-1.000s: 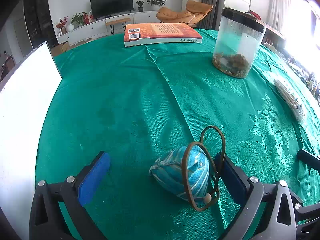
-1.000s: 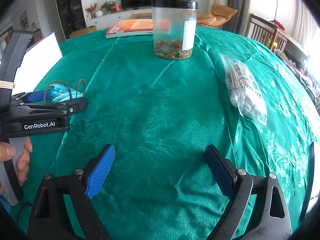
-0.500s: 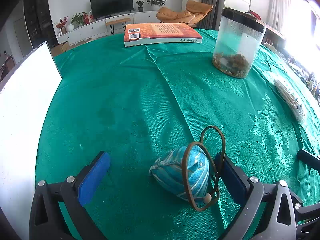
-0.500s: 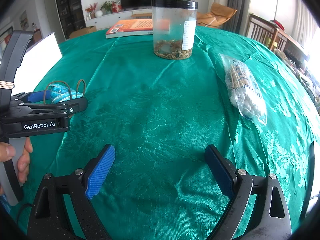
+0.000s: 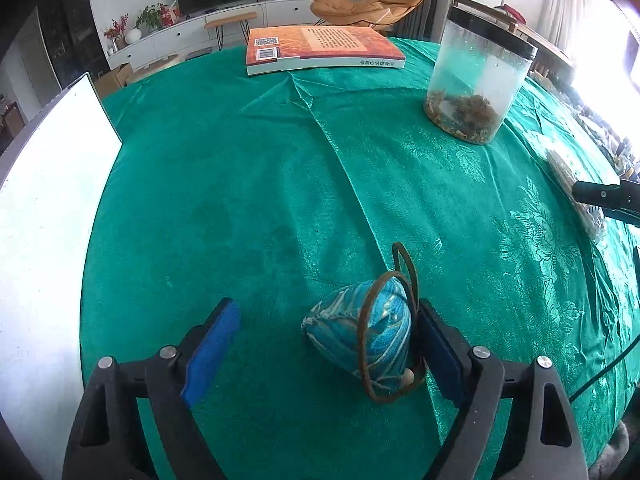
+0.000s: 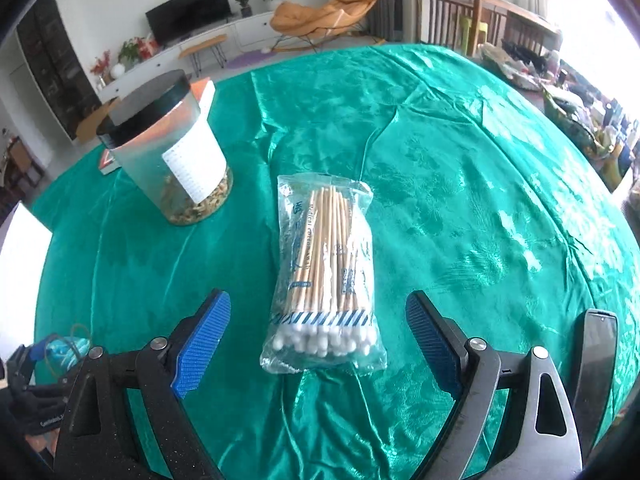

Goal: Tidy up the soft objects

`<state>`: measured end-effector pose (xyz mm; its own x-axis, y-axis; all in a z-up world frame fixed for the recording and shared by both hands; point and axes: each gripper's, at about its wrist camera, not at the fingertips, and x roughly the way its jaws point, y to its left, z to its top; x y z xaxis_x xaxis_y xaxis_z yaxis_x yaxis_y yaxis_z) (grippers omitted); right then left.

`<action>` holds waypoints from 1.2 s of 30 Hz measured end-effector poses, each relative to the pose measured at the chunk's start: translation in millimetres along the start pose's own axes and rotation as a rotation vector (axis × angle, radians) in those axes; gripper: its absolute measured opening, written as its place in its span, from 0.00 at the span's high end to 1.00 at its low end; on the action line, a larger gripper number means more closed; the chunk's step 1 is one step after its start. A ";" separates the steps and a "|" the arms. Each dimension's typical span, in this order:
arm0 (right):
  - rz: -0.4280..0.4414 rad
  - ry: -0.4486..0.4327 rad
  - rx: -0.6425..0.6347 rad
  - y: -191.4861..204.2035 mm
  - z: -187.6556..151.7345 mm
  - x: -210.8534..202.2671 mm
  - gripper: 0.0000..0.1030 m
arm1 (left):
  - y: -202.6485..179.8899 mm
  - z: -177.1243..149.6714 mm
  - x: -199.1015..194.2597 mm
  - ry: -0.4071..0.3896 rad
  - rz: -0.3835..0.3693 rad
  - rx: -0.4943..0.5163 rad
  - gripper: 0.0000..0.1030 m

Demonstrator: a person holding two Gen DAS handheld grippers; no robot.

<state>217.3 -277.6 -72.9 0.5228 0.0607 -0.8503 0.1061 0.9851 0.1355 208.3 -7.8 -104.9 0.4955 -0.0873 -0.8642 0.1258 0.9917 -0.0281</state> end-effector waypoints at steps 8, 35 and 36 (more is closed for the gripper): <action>-0.027 0.023 -0.049 -5.1 32.7 2.1 0.69 | 7.1 11.0 -32.1 -0.090 -0.097 -0.064 0.56; 0.714 0.117 -0.620 401.1 -164.0 -161.3 0.23 | 256.7 -164.3 -259.2 -0.269 0.447 -0.466 0.00; 0.694 0.099 -0.628 398.6 -166.0 -161.9 0.23 | 251.7 -164.5 -258.5 -0.256 0.468 -0.456 0.00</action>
<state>34.5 132.1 34.3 0.2204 0.6517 -0.7257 -0.6930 0.6282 0.3537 -29.4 280.0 28.7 0.6035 0.3943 -0.6931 -0.4953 0.8665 0.0616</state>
